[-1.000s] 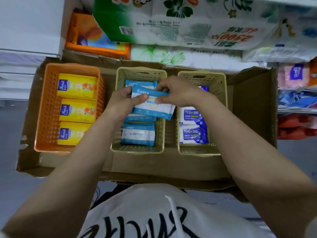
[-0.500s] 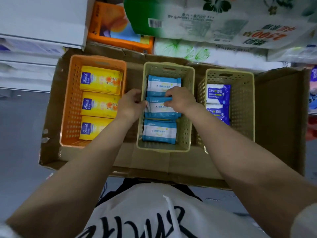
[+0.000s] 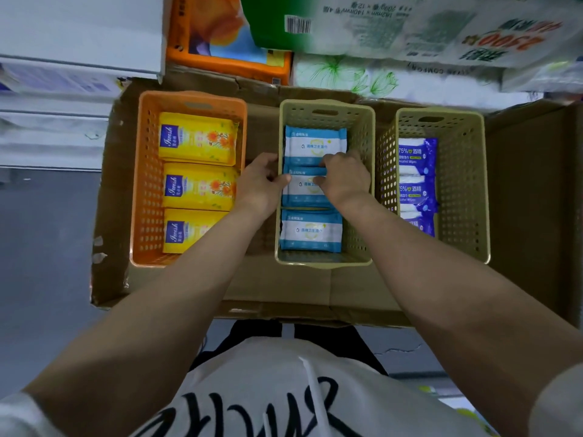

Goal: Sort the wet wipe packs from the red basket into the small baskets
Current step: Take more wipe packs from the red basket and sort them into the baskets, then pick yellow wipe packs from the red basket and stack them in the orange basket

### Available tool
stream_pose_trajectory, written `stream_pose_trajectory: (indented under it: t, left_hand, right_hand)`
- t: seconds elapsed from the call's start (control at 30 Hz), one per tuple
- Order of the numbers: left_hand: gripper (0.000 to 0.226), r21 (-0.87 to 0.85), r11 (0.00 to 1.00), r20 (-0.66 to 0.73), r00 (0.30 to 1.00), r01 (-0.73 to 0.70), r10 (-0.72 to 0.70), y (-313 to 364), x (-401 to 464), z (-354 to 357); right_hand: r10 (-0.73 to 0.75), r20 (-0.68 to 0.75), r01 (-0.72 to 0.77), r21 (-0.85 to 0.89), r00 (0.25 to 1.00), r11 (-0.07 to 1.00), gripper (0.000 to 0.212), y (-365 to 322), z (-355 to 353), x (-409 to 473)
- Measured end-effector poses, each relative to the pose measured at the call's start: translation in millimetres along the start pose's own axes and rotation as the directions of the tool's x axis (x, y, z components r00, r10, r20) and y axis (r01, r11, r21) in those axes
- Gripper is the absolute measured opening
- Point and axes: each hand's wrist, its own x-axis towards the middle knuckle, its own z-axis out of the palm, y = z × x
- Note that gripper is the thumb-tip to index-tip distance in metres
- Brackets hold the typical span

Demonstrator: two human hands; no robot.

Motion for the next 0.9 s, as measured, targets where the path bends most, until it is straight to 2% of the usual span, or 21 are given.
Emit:
stream_pose_trajectory:
  t: [0.13,0.3,0.43,0.63,0.77,0.9]
  left_hand:
    - [0.041,0.011,1.000,-0.008,1.000,-0.016,0.016,-1.4,0.7,1.7]
    - [0.045,0.017,1.000,-0.029,1.000,0.008,-0.007,-0.2,2.1,3.6]
    - [0.049,0.011,0.998,-0.018,0.998,0.055,-0.055,6.8,-2.4,1.7]
    - [0.050,-0.023,0.995,0.005,0.995,0.098,-0.098,27.1,-25.0,-23.5]
    - [0.044,0.000,1.000,-0.053,0.999,-0.008,0.008,34.9,-57.2,-68.5]
    - [0.042,0.157,0.979,-0.195,0.967,-0.133,0.162,30.5,-96.7,-132.4]
  right_hand:
    - [-0.025,-0.085,0.024,-0.007,0.996,1.000,0.037,-0.8,4.6,-8.5]
    - [-0.048,-0.142,0.047,-0.014,0.989,0.999,0.048,-1.5,2.1,-14.3]
    - [-0.092,-0.042,0.089,-0.060,0.995,0.994,0.051,-0.5,-7.5,-14.4]
    - [-0.212,0.066,0.208,0.067,0.975,0.976,0.048,0.4,-63.0,-21.3]
    - [-0.314,-0.080,0.319,0.068,0.946,0.945,0.043,-11.5,-116.8,-42.6]
    - [-0.396,-0.244,0.419,0.047,0.885,0.907,0.039,-37.2,-157.9,-74.0]
